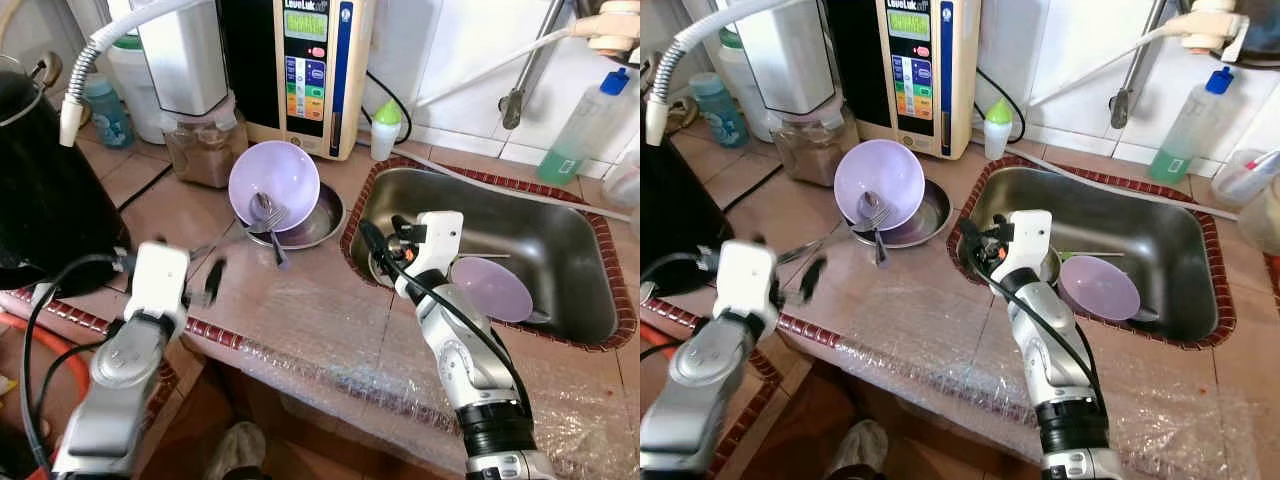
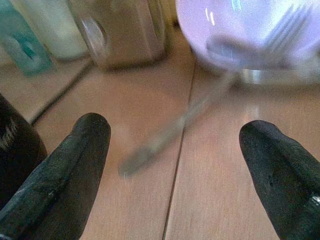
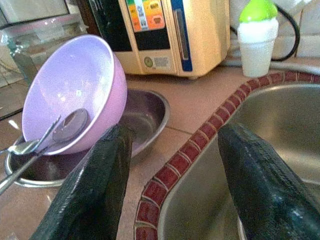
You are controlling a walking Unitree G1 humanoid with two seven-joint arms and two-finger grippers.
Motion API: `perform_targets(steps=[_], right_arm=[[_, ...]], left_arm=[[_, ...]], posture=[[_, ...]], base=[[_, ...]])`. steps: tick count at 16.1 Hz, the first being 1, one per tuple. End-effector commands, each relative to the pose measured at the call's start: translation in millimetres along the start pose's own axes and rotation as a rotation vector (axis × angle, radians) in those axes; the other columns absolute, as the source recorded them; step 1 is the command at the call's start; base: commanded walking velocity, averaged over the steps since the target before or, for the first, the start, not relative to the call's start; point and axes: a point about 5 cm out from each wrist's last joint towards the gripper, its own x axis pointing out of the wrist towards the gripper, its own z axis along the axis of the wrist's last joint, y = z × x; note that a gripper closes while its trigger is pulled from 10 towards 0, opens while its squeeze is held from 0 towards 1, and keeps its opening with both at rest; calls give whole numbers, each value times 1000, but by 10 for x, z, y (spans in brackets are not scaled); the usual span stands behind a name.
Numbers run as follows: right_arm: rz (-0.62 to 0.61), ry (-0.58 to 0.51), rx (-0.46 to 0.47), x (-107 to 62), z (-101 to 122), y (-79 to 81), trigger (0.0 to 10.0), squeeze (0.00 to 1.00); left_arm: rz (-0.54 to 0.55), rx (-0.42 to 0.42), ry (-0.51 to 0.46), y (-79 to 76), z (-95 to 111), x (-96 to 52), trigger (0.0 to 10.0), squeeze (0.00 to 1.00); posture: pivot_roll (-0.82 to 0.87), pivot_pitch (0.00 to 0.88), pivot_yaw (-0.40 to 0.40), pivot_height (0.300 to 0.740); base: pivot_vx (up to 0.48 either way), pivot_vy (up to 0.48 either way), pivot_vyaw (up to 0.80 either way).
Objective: Kitchen organization
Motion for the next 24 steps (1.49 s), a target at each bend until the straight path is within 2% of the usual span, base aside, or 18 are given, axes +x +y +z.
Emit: perform_targets(steps=[1,2,6,7,13,17,18,19,24], right_arm=[[18,-9,14,-7,30,25,10000,0],[39,-8,26,-14,20,57,10000,0],[67,-7,28,-41,21,104,10000,0],[63,-7,28,-52,33,81,10000,0],[52,-20,23,-86,86,74,10000,0],[44,-15,25,-149,95,80,10000,0],[43,-12,25,-173,96,88,10000,0],[44,-9,22,-194,100,97,10000,0],[25,-16,19,-179,153,75,10000,0]], left_arm=[[-39,48,25,29,-24,2,10000,0],[-85,90,42,51,-47,21,10000,0],[-134,148,77,130,-84,129,10000,0],[-167,177,79,125,-93,209,10000,0],[-155,226,70,176,-115,520,10000,0],[-154,260,43,150,-91,707,10000,0],[-163,271,29,134,-70,754,4471,0],[-174,264,21,114,-57,794,0,0],[-196,300,-1,49,-44,869,0,0]], posture=[[69,0,18,740],[69,0,18,740],[54,0,22,740],[47,0,21,740],[15,0,27,740],[-11,0,25,740],[-23,0,25,740],[-28,0,25,740],[-28,0,31,740]], base=[[0,0,0],[0,0,0],[0,0,0],[0,0,0],[0,0,0],[0,0,0],[0,0,0],[0,0,0],[0,0,0]])
